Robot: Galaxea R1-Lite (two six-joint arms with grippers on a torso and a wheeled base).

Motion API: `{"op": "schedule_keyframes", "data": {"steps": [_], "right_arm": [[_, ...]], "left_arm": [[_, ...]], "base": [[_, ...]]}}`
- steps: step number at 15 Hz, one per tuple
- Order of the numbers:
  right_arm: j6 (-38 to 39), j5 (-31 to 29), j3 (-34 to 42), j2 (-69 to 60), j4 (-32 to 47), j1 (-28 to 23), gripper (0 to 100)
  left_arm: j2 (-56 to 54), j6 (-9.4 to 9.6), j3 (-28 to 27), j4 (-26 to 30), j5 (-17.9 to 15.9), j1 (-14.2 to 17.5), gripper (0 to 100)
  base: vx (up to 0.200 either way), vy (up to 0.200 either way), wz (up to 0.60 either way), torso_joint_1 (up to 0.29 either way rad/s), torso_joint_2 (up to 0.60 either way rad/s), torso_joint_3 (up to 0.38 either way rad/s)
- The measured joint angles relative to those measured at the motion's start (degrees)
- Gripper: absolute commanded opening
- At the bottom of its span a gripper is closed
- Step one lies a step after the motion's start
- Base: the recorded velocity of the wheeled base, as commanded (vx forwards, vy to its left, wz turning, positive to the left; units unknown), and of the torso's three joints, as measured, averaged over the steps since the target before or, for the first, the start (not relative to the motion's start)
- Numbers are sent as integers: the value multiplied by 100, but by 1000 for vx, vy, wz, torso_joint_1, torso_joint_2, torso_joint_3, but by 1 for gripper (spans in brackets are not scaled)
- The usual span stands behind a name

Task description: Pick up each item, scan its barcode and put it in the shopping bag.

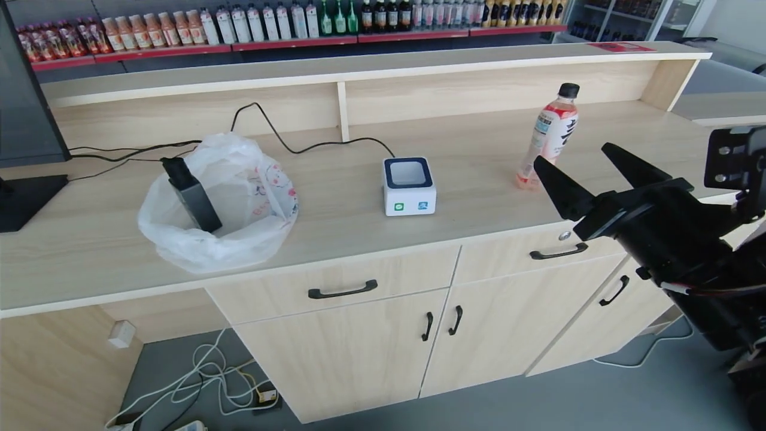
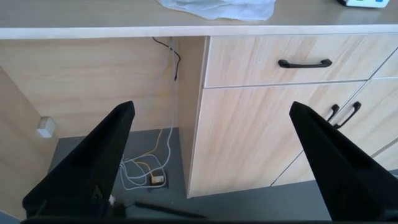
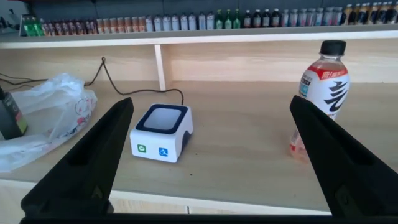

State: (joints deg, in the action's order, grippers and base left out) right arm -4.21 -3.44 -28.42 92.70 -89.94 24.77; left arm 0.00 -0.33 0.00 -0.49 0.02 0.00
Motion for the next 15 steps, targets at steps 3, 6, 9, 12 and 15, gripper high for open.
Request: {"op": "schedule_keyframes", "data": {"steps": [3, 6, 9, 12, 15], "right_arm": [[-2, 0, 11, 7, 0, 0, 100], [0, 0, 6, 13, 4, 0, 100], [-4, 0, -2, 22, -2, -5, 100], [-2, 0, -55, 52, 2, -11, 100], [0, 2, -102, 94, 0, -11, 100]], "left_arm": [[0, 1, 0, 0, -2, 0, 100], [0, 1, 0, -2, -2, 0, 100], [0, 0, 0, 2, 0, 0, 100], [0, 1, 0, 5, -2, -2, 100], [0, 0, 0, 5, -2, 0, 100]], "base": [[0, -200, 0, 2, 1, 1], [0, -200, 0, 1, 1, -1], [0, -200, 0, 2, 4, 2], [133, -67, 0, -1, -1, 2], [200, 0, 0, 2, 9, 5]]}}
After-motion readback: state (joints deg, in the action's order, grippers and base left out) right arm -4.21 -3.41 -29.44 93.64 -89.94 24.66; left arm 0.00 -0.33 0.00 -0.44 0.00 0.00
